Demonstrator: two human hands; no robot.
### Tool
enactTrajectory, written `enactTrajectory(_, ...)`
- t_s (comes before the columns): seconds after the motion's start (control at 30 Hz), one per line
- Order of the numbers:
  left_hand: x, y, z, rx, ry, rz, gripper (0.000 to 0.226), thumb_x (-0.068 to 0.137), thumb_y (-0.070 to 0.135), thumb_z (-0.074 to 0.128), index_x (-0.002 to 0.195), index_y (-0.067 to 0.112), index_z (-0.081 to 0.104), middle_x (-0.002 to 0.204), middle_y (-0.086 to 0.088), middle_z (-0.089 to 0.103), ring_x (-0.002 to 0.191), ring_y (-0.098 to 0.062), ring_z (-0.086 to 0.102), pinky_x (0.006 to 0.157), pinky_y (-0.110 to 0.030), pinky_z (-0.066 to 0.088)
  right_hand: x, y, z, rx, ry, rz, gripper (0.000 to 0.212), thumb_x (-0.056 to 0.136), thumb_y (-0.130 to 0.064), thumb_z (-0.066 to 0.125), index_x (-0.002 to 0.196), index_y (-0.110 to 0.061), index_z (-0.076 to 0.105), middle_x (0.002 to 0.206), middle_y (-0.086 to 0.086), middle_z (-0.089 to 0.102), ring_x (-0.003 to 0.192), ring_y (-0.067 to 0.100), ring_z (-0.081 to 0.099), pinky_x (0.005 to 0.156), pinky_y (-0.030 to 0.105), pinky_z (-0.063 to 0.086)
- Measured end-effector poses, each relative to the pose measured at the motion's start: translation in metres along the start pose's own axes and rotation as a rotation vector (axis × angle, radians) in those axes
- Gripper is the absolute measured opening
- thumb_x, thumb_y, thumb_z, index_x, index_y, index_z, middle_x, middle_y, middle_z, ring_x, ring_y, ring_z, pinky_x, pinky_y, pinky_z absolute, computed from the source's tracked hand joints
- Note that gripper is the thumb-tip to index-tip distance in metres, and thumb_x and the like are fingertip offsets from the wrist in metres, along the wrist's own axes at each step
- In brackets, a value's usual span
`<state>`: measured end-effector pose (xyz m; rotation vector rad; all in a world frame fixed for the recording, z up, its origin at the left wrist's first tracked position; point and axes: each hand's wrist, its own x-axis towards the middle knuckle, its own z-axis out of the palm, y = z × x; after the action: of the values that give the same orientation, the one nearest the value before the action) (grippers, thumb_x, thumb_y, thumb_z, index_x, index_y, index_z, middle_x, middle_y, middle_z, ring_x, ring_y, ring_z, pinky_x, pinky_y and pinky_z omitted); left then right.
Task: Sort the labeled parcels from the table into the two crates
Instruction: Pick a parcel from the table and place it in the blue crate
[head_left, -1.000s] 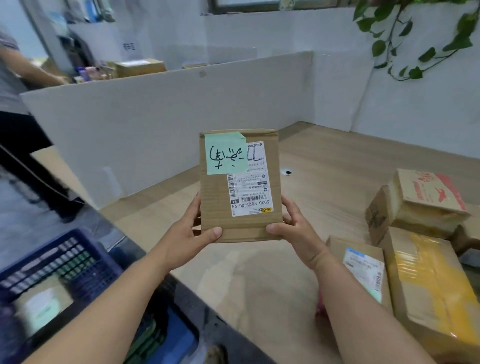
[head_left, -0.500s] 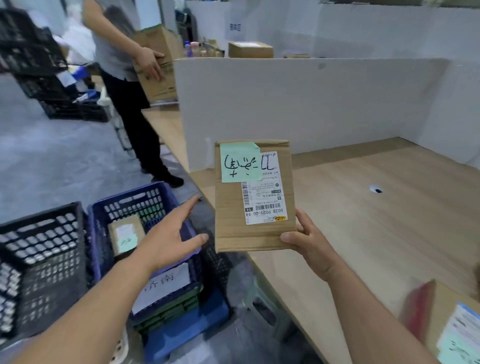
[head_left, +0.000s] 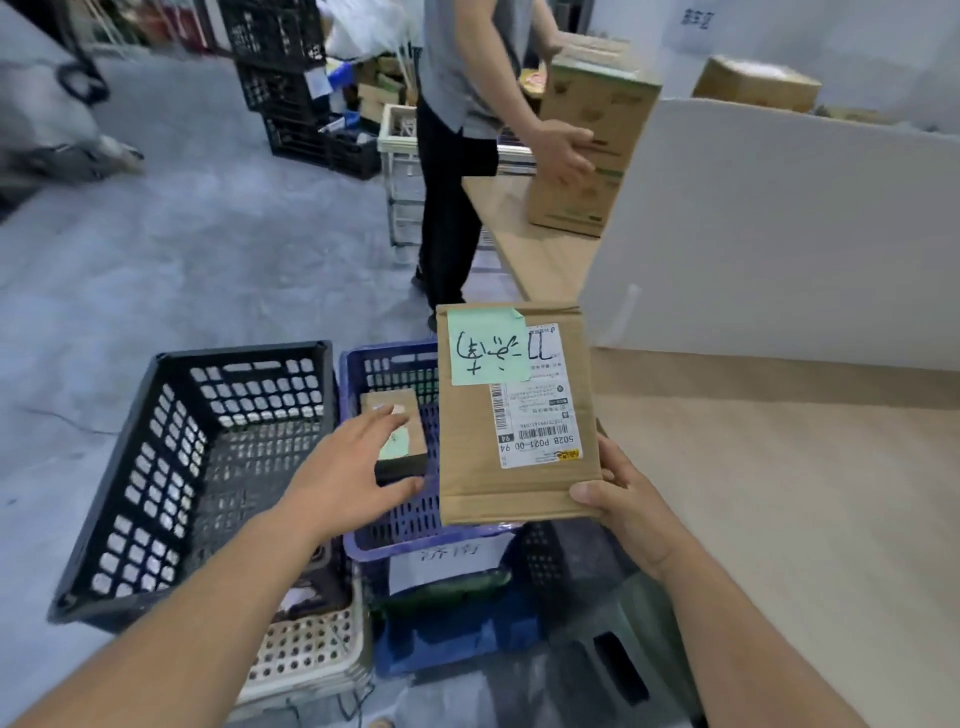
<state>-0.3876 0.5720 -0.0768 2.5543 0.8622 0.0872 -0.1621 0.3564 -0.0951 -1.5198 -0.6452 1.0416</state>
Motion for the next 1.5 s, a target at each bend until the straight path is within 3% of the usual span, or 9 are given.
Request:
enactTrajectory(0.13,0.014,-0.045,-0.003,0.001,-0.024,-0.041,0.083,0.081,0.062,0.059,0.149,0.027,0.025,0.159,0.007,0.016,0.143,-0.015,0.021,0.115,-0.033,0.021,0.036,0.006,0.033,-0.027,-0.044,0.058,0.102,0.052,-0.042,0.088,0.142,-0.037,0.041,0.124,0.004,0.067,0.119,0.027,0.06,0.103,0.049,0.045)
enactTrajectory(0.23,0.022,-0.072,-0.002,0.009,-0.046,-0.05,0.085,0.081,0.064,0.058,0.15,0.028,0.023,0.159,0.008,0.014,0.143,-0.014,0.02,0.115,-0.032,0.02,0.057,0.016,0.049,-0.039,-0.055,0.098,0.091,0.059,-0.036,0.08,0.141,-0.038,0.042,0.126,0.003,0.066,0.12,0.025,0.06,0.104,0.051,0.044)
enactTrajectory(0.6,0.067,-0.127,0.036,0.087,-0.159,-0.144,0.082,0.085,0.062,0.053,0.151,0.027,0.018,0.16,0.004,0.012,0.144,-0.016,0.018,0.116,-0.037,0.02,0.144,0.076,0.057,-0.069,-0.122,0.318,0.092,0.058,-0.038,0.082,0.142,-0.035,0.044,0.123,0.002,0.068,0.115,0.024,0.063,0.104,0.05,0.045)
enactTrajectory(0.77,0.089,-0.144,0.065,0.108,-0.214,-0.207,0.08,0.086,0.064,0.05,0.151,0.028,0.019,0.16,0.005,0.011,0.144,-0.018,0.019,0.115,-0.038,0.023,0.193,0.115,0.05,-0.074,-0.13,0.446,0.093,0.055,-0.044,0.078,0.141,-0.039,0.045,0.124,-0.006,0.066,0.114,0.02,0.061,0.088,0.036,0.05)
enactTrajectory(0.9,0.107,-0.154,0.086,0.096,-0.237,-0.246,0.079,0.087,0.062,0.05,0.15,0.026,0.02,0.16,0.005,0.011,0.144,-0.018,0.019,0.115,-0.037,0.022,0.22,0.147,0.049,-0.062,-0.136,0.546,0.082,0.064,-0.036,0.073,0.141,-0.039,0.044,0.127,-0.005,0.063,0.114,0.021,0.059,0.078,0.033,0.048)
enactTrajectory(1.13,0.135,-0.176,0.119,0.083,-0.19,-0.298,0.076,0.088,0.059,0.05,0.15,0.024,0.023,0.16,0.003,0.014,0.144,-0.019,0.02,0.115,-0.038,0.02,0.257,0.207,0.052,-0.115,-0.212,0.668,0.089,0.056,-0.047,0.079,0.138,-0.046,0.045,0.128,-0.005,0.062,0.116,0.023,0.058,0.101,0.049,0.044)
enactTrajectory(1.3,0.15,-0.193,0.136,0.079,-0.185,-0.309,0.076,0.088,0.058,0.051,0.15,0.023,0.024,0.159,0.001,0.017,0.144,-0.02,0.021,0.117,-0.041,0.021,0.277,0.245,0.06,-0.162,-0.259,0.745,0.104,0.049,-0.047,0.082,0.143,-0.043,0.039,0.133,-0.004,0.058,0.12,0.023,0.054,0.102,0.051,0.041)
enactTrajectory(1.43,0.153,-0.202,0.143,0.057,-0.169,-0.317,0.074,0.089,0.056,0.051,0.15,0.023,0.024,0.159,0.001,0.017,0.144,-0.02,0.021,0.115,-0.04,0.022,0.292,0.275,0.067,-0.168,-0.294,0.831,0.09,0.073,-0.035,0.079,0.149,-0.041,0.031,0.143,0.0,0.051,0.12,0.024,0.053,0.095,0.042,0.044)
enactTrajectory(1.5,0.152,-0.207,0.146,0.049,-0.164,-0.313,0.073,0.09,0.054,0.051,0.15,0.023,0.024,0.159,0.0,0.018,0.144,-0.02,0.021,0.115,-0.04,0.022,0.301,0.287,0.074,-0.258,-0.302,0.852,0.076,0.089,-0.029,0.067,0.152,-0.039,0.024,0.153,0.0,0.038,0.132,0.026,0.045,0.108,0.047,0.039)
